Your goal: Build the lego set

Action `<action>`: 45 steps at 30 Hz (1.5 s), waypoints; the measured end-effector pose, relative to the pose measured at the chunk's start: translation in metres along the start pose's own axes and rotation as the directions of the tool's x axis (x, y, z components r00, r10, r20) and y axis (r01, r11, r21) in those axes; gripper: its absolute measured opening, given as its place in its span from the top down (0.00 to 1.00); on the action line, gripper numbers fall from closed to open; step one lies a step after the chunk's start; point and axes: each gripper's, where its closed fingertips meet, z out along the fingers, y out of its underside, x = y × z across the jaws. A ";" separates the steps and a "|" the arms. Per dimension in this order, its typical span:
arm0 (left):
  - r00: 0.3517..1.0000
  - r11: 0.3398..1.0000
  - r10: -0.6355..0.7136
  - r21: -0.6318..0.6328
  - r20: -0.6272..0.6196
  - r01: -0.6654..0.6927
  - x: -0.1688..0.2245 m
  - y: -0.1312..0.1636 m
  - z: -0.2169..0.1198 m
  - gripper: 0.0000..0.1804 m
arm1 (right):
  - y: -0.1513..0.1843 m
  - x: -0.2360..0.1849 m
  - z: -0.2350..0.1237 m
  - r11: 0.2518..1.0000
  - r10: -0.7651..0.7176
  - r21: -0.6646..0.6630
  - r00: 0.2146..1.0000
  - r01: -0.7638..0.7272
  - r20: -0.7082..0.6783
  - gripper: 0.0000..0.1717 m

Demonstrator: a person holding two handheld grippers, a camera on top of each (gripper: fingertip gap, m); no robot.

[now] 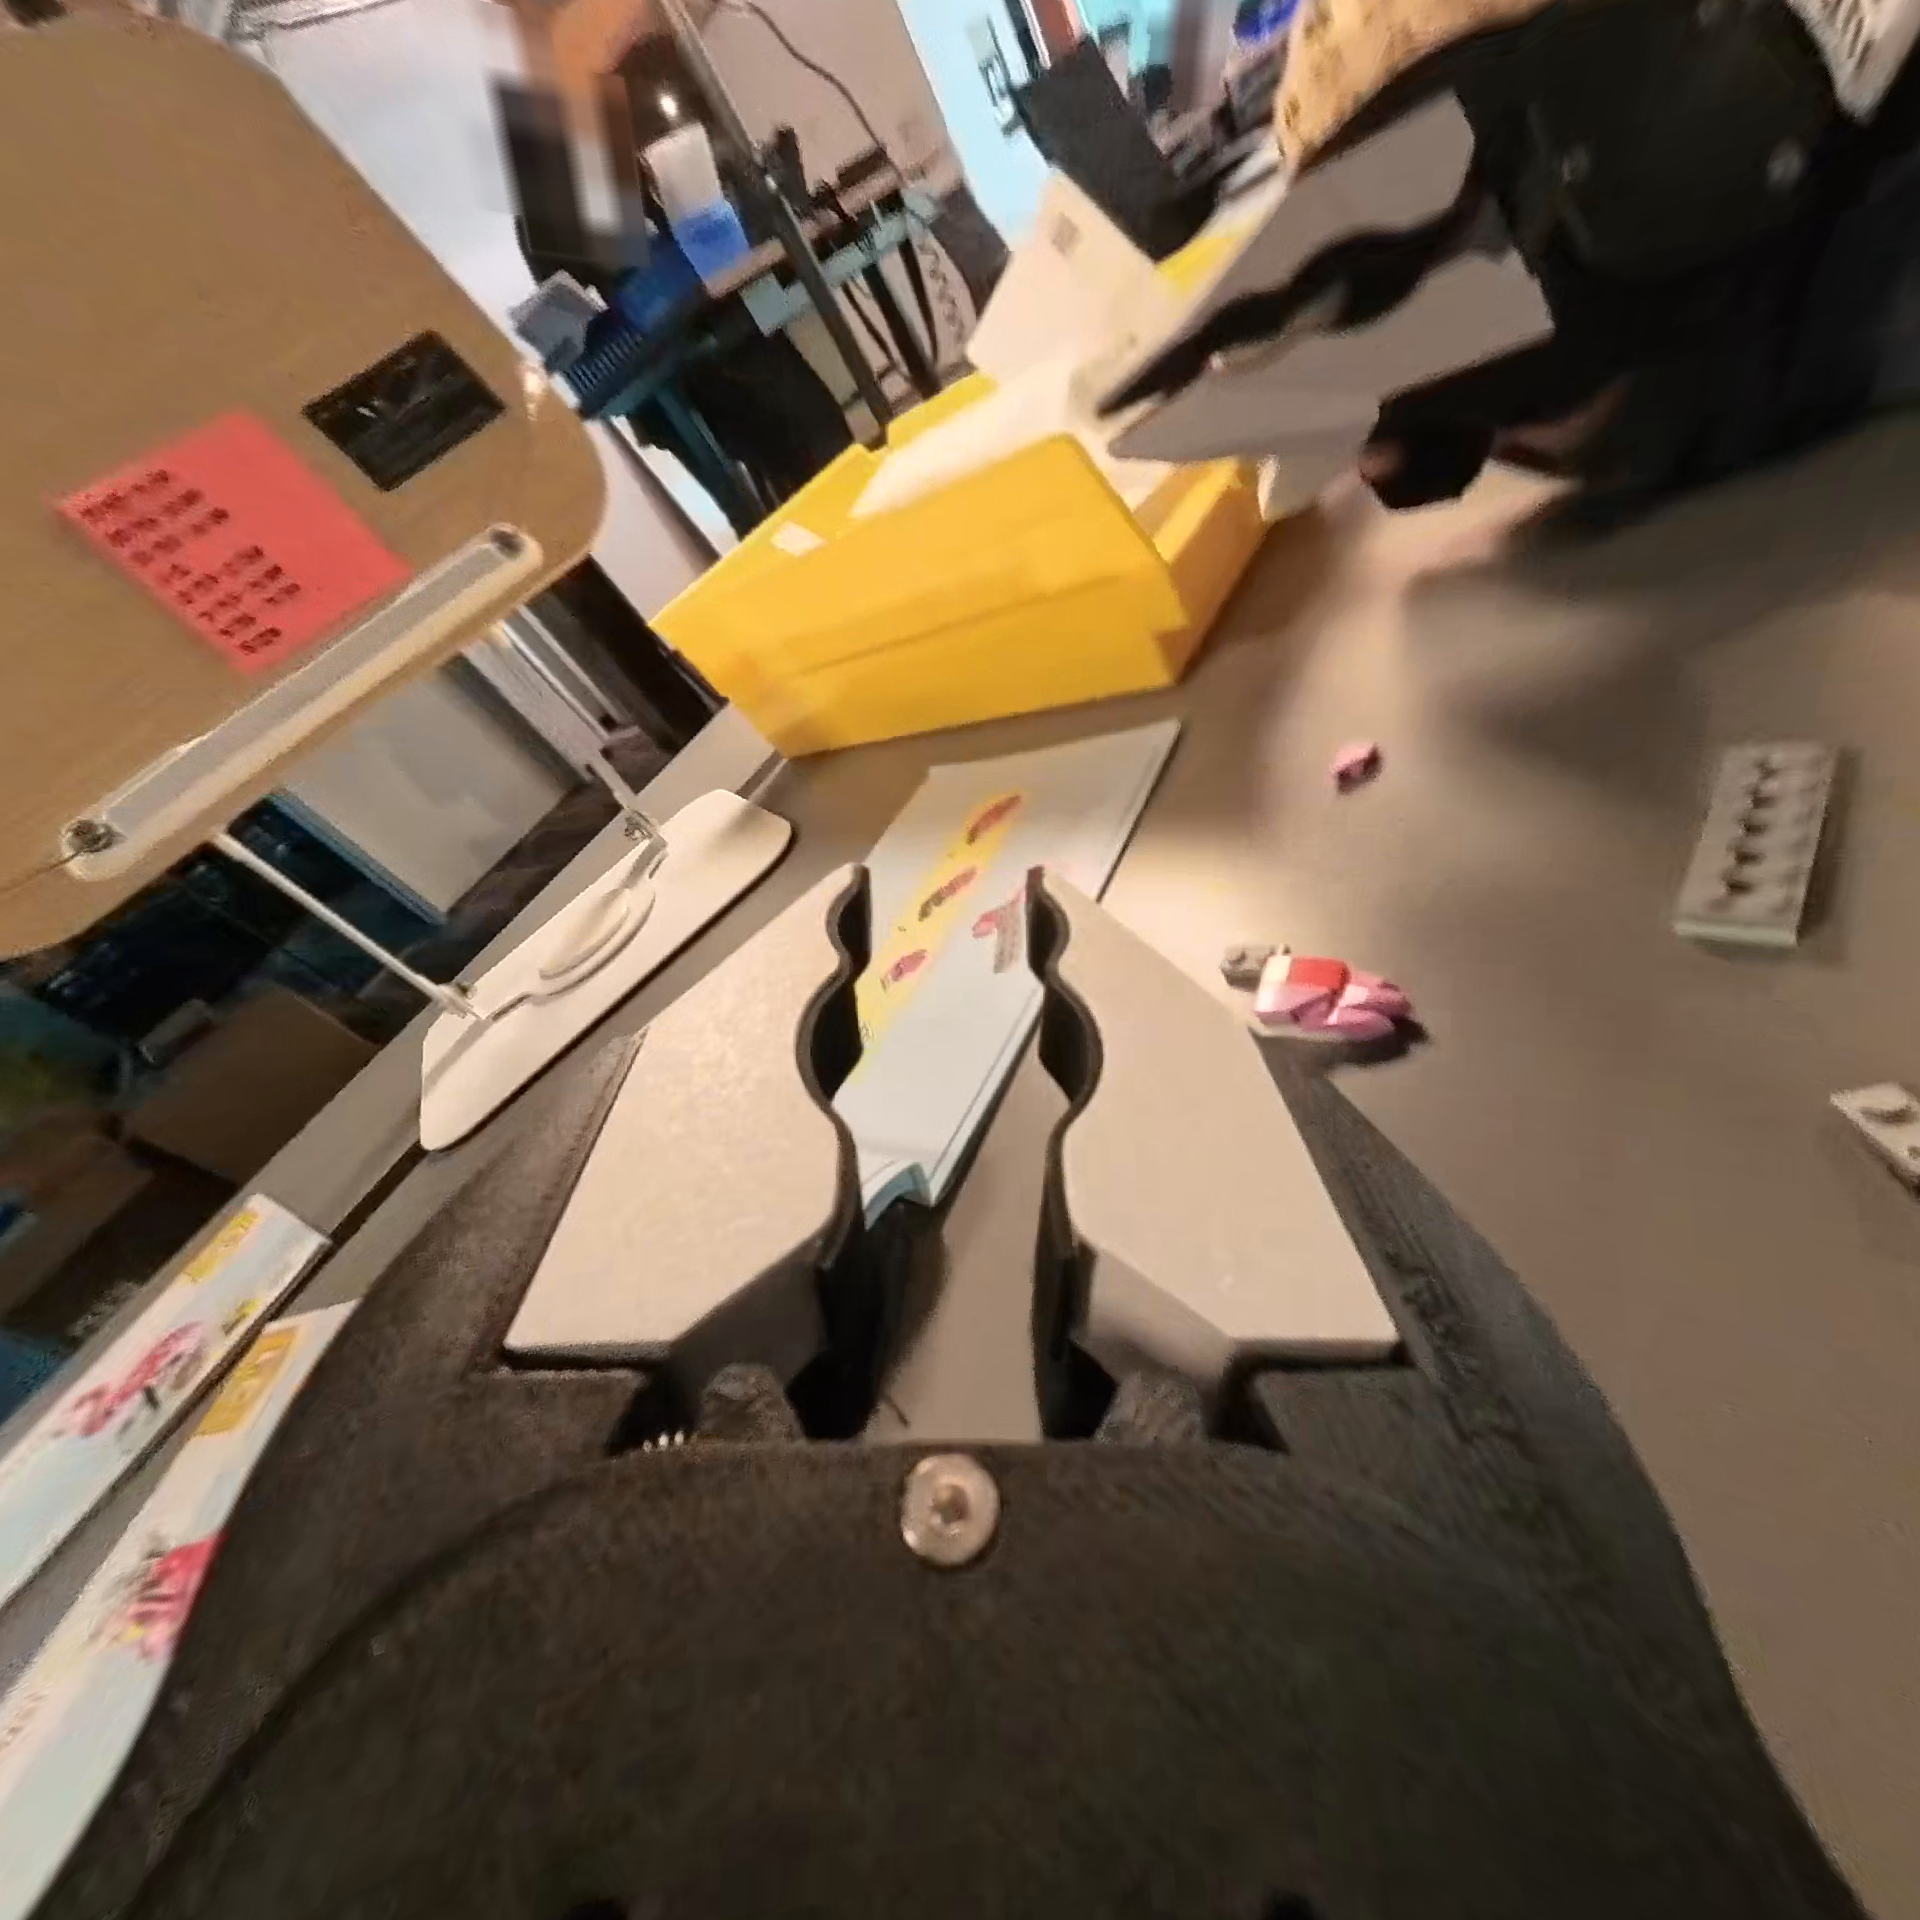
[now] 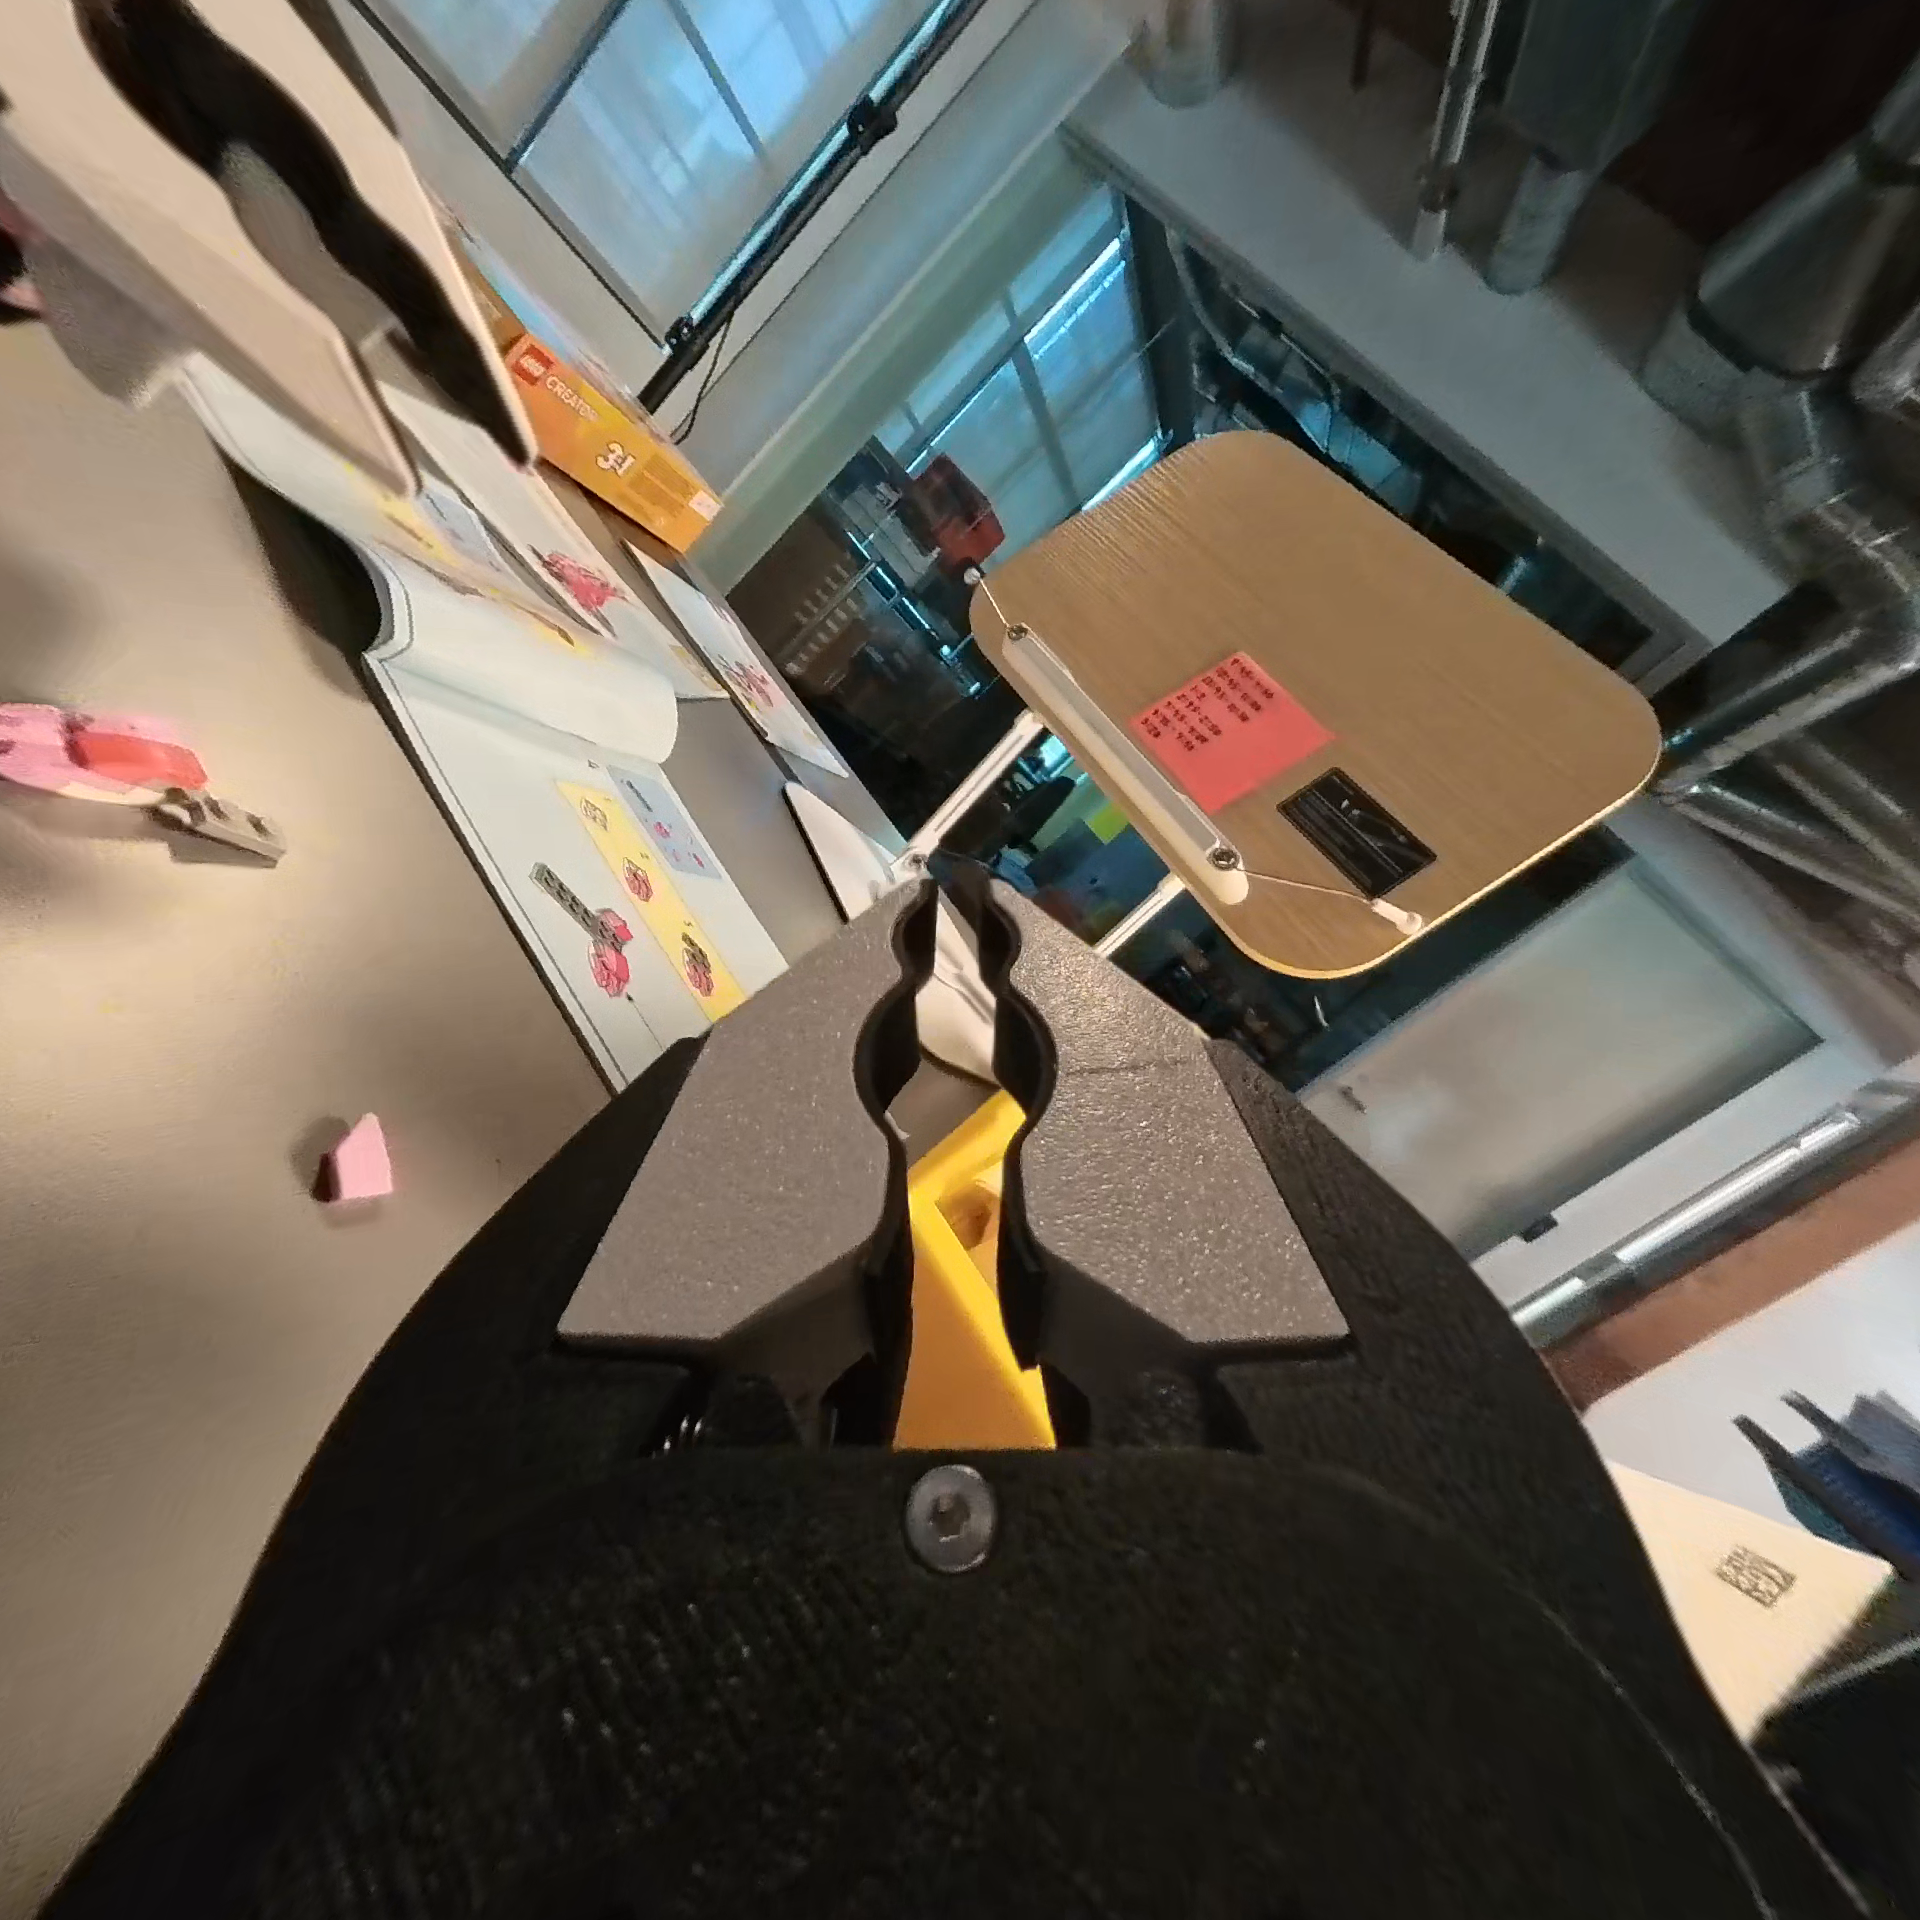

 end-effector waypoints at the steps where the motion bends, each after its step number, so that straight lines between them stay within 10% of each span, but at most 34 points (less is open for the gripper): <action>1: 1.000 1.000 -0.023 0.019 0.007 0.023 -0.003 -0.002 -0.001 0.85 | 0.002 0.000 0.001 1.000 0.004 -0.008 1.000 -0.004 0.000 0.98; 25: 0.997 0.998 -0.060 0.025 0.043 0.059 -0.013 0.000 -0.003 0.91 | -0.003 -0.016 0.003 0.998 0.064 -0.010 0.988 -0.063 0.137 1.00; 30: 0.997 0.998 -0.064 0.025 0.039 0.063 -0.012 0.000 -0.002 0.92 | -0.055 -0.072 -0.028 0.898 0.388 -0.110 0.650 -0.426 0.653 0.84; 34: 0.998 0.998 -0.060 0.021 0.033 0.060 -0.011 0.001 -0.002 0.92 | -0.061 -0.114 -0.061 0.851 0.494 -0.366 0.336 -0.376 0.802 0.80; 45: 0.998 0.999 -0.052 0.016 0.027 0.052 -0.009 0.001 -0.001 0.92 | -0.039 -0.160 -0.081 0.886 0.464 -0.438 0.255 -0.154 0.848 0.83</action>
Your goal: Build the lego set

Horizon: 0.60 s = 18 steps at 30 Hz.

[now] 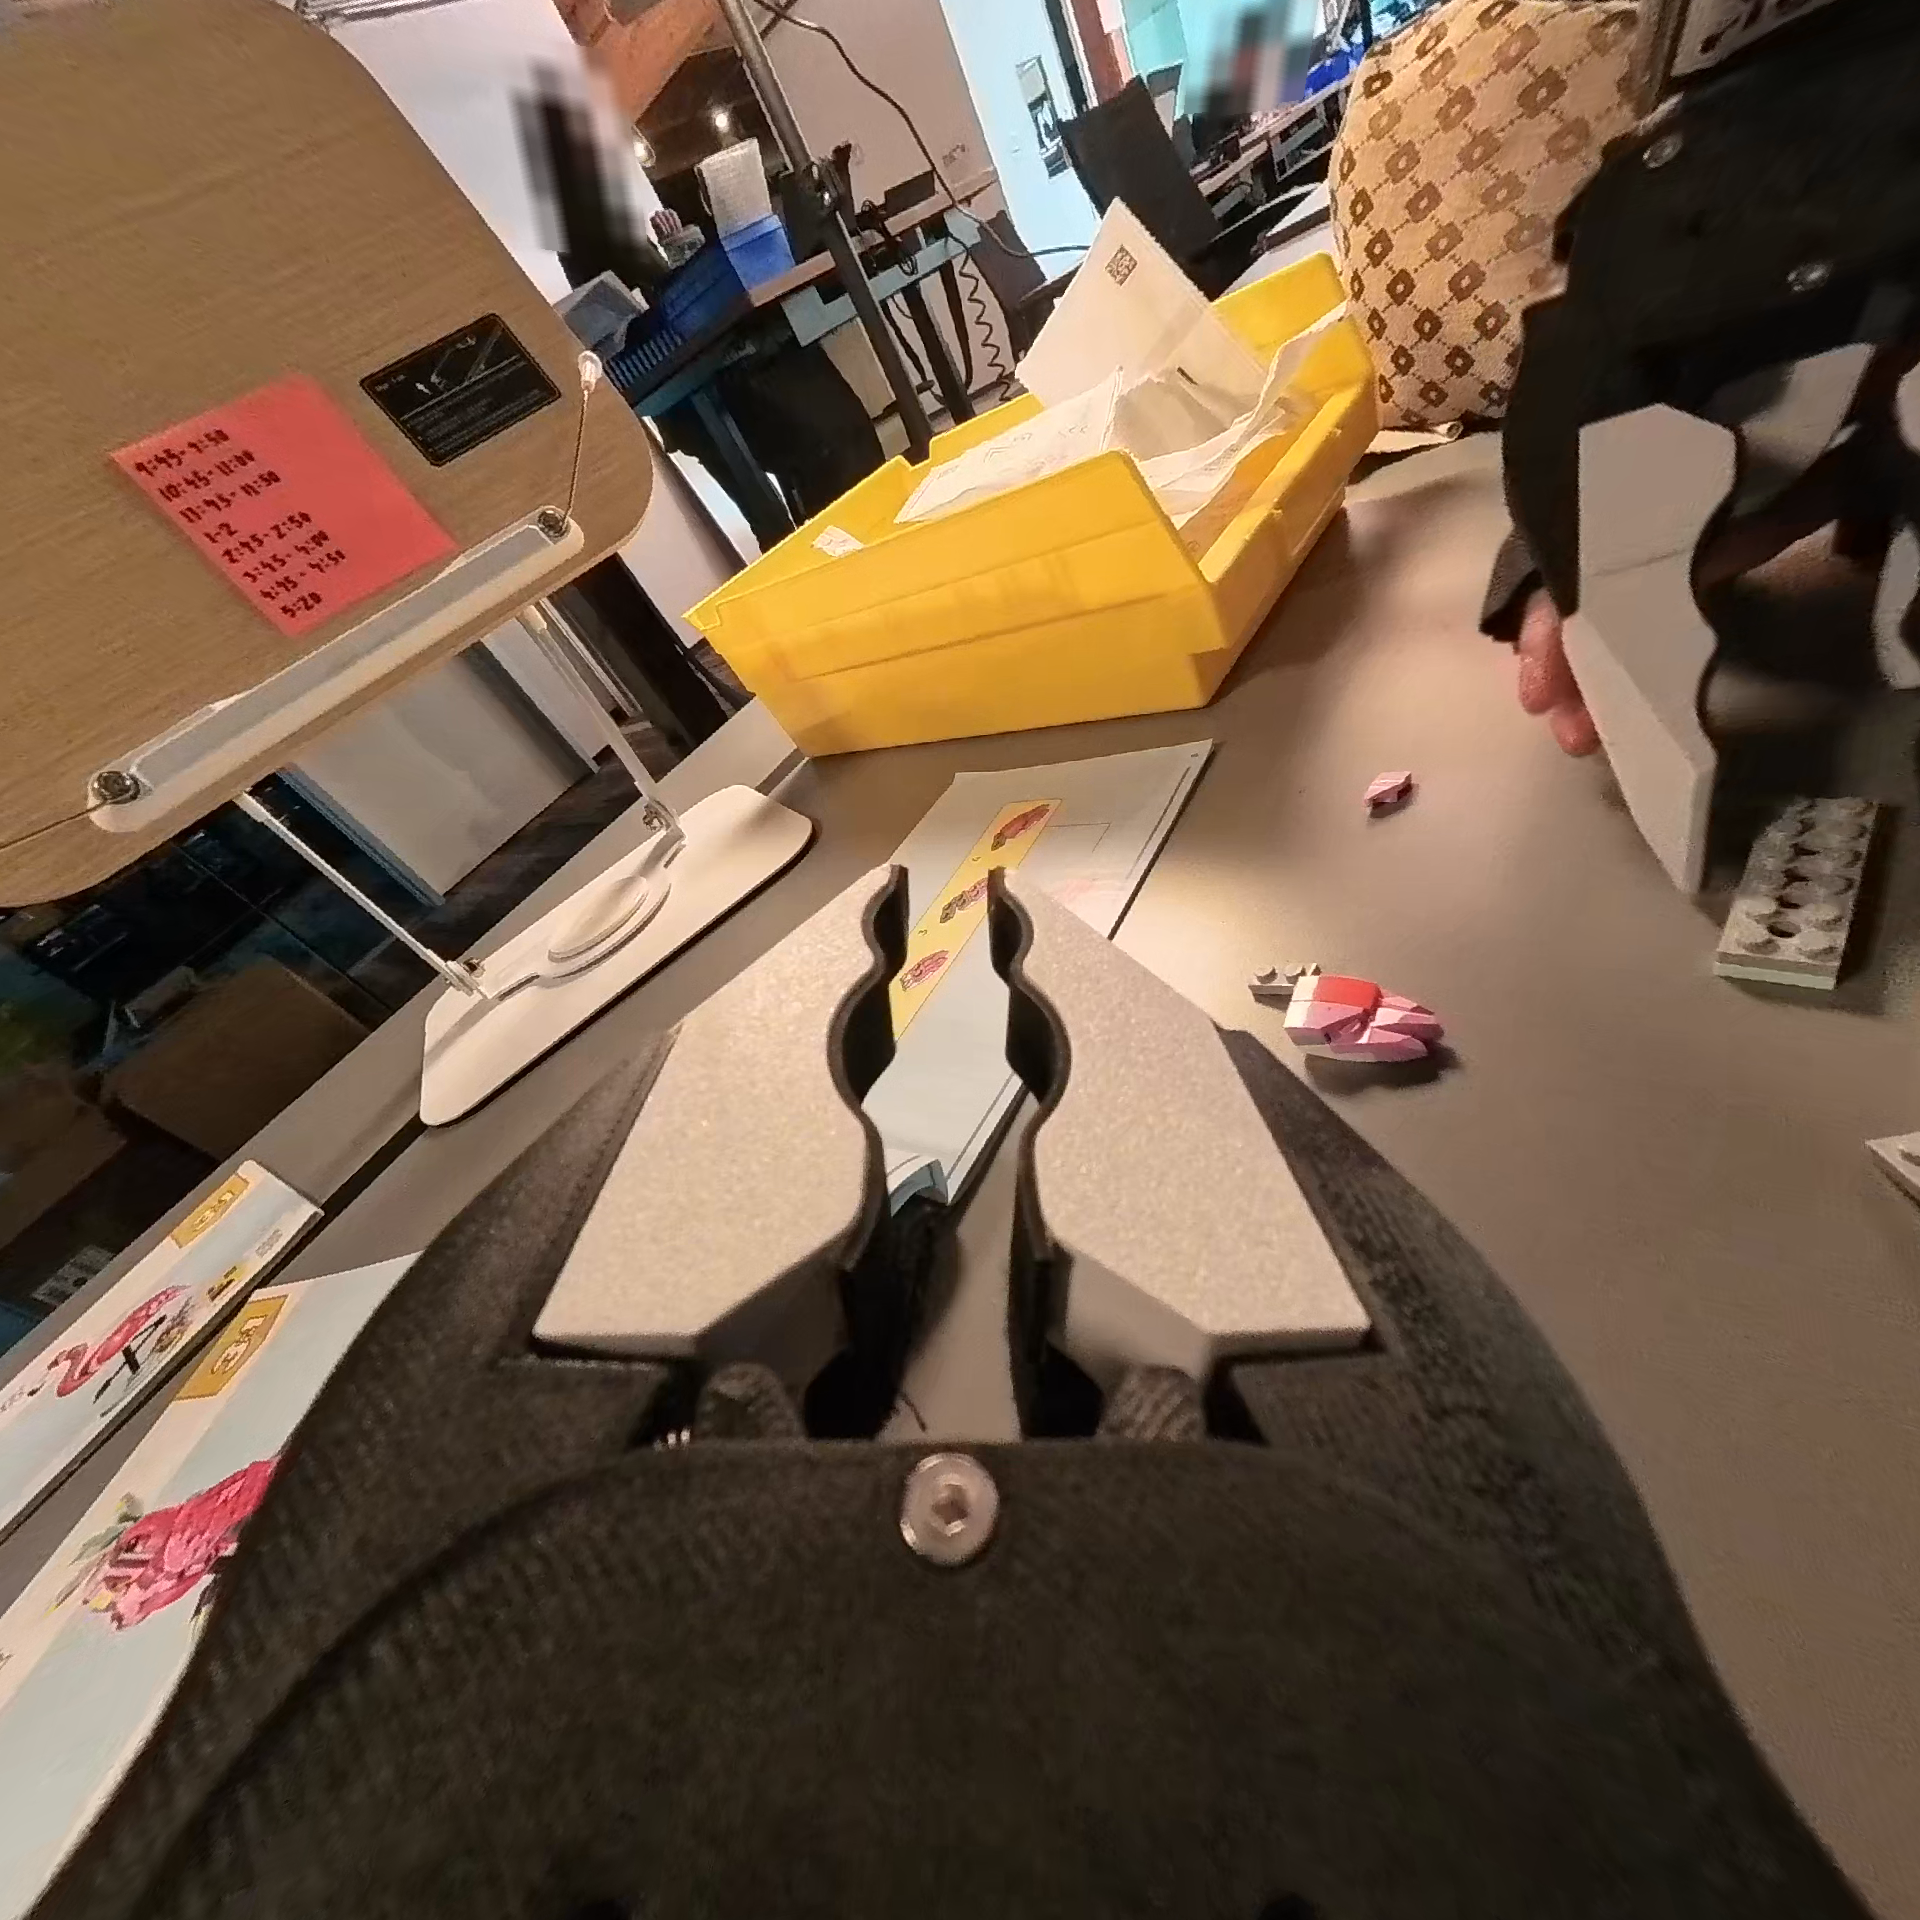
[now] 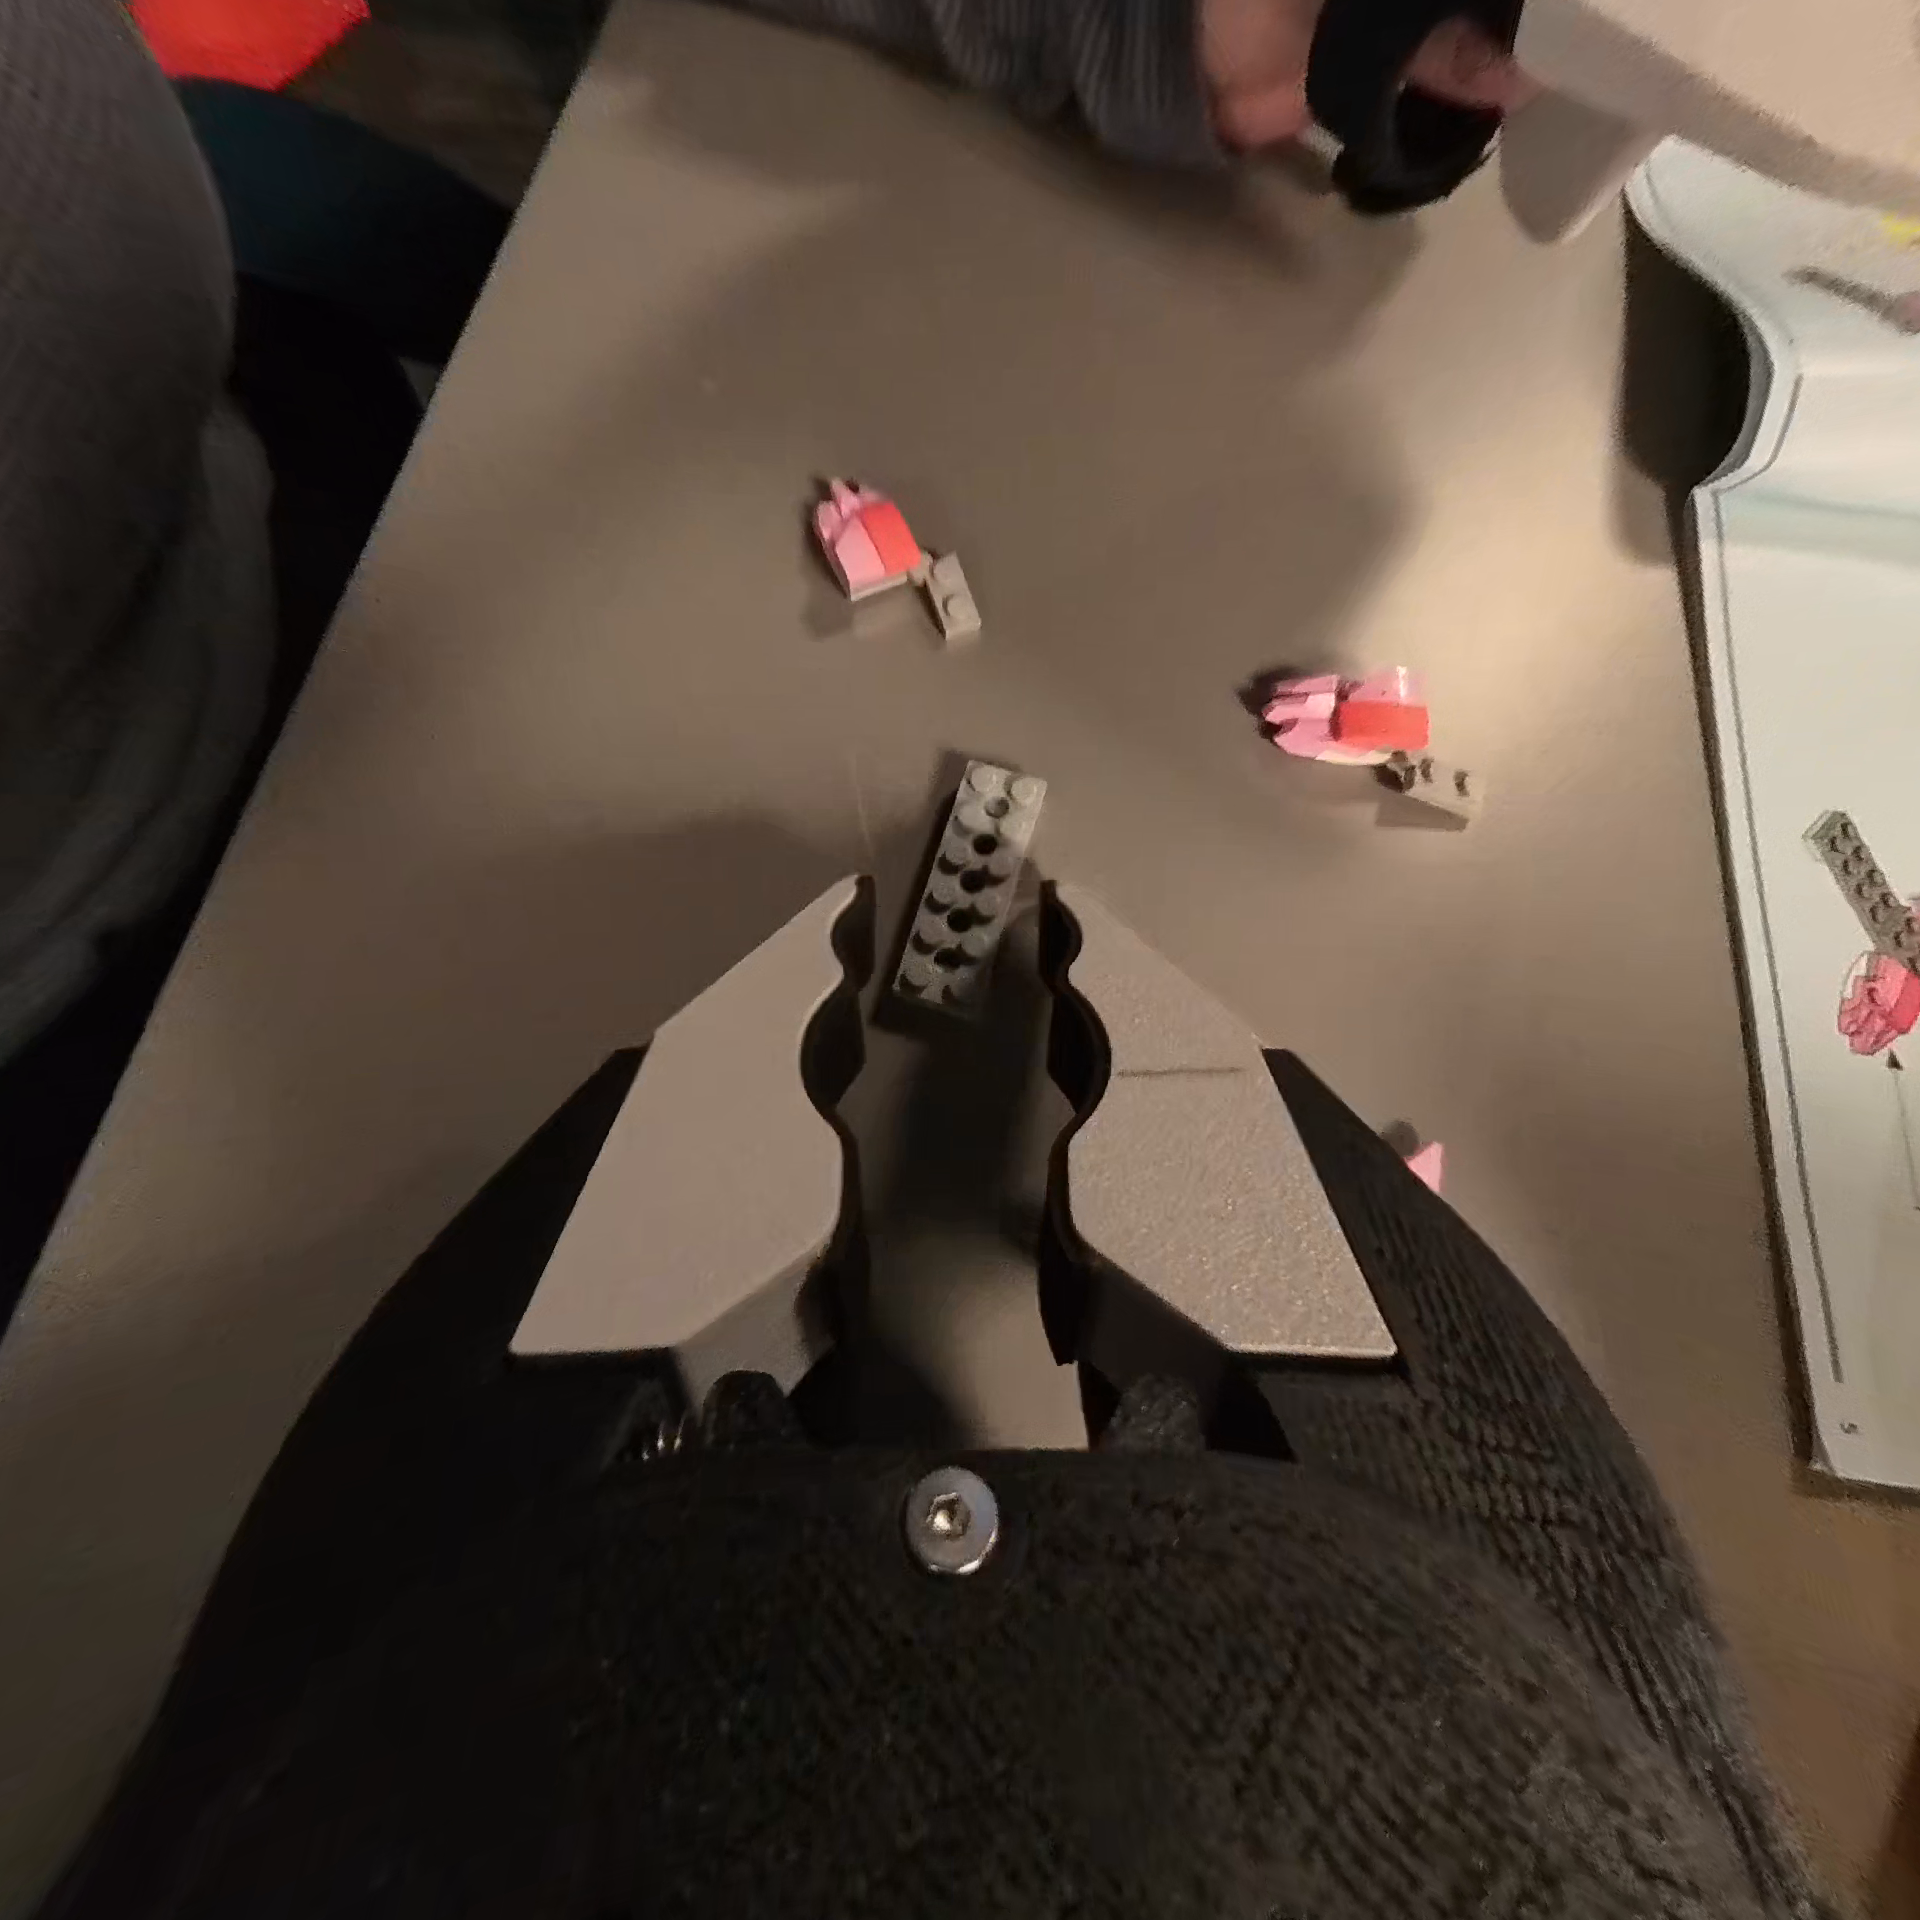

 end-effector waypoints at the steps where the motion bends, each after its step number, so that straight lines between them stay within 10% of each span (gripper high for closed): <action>1: 1.000 1.000 -0.001 0.002 -0.001 0.001 0.000 0.000 0.000 0.93 | 0.001 0.001 0.000 1.000 0.003 0.001 1.000 -0.003 -0.001 0.84; 18: 1.000 1.000 -0.010 0.000 -0.011 0.010 0.002 0.000 0.001 0.93 | 0.006 0.015 -0.006 0.998 0.057 -0.007 0.996 -0.058 -0.068 0.86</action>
